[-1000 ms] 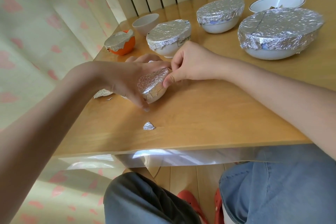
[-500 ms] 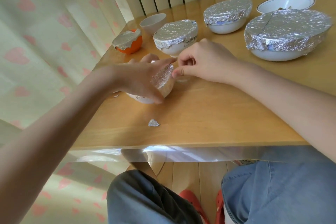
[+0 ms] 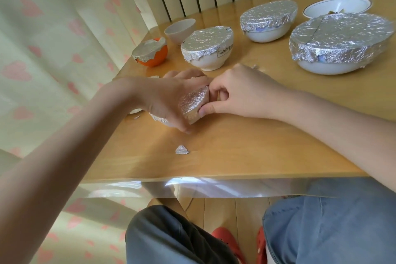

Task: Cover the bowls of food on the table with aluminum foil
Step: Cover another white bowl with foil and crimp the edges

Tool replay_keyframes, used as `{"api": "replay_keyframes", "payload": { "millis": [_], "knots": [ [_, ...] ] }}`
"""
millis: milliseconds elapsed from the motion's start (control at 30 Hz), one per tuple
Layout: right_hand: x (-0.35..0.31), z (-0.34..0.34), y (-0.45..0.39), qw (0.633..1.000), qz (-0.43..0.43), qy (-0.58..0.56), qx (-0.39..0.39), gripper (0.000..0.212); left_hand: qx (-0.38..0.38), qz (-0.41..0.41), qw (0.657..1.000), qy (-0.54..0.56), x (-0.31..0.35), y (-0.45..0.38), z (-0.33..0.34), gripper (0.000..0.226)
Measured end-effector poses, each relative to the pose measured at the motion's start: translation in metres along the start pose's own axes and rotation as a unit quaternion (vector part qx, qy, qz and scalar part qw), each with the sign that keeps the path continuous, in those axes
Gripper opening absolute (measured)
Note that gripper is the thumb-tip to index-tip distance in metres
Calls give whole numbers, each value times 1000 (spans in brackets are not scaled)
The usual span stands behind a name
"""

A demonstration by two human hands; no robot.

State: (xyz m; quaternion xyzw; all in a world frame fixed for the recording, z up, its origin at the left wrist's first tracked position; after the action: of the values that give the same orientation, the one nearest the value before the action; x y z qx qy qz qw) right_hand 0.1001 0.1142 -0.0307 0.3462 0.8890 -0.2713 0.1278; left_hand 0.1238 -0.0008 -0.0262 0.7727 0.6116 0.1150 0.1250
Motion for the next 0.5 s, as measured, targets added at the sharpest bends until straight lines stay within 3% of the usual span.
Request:
{"api": "replay_keyframes", "payload": {
  "millis": [233,500],
  "knots": [
    [6,9,-2,990,13,-135,-40,32,-4,-2,1000,-4,0,0,2,106],
    [10,13,-6,976,51,-199,-77,25,-5,-7,1000,-7,-1,1,0,108]
  ]
}}
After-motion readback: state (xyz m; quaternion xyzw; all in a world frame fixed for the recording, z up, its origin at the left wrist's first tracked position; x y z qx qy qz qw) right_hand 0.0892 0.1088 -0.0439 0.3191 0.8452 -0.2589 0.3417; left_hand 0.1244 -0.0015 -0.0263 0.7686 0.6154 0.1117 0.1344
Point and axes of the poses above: each hand's wrist, its own y-axis away from the middle knuckle, its own z-axis out of the palm, x = y × z, the point moved 7 cm from there along -y, towards the middle knuckle, and after that the axes turned 6 degrees about x, right-handed, at the moved point
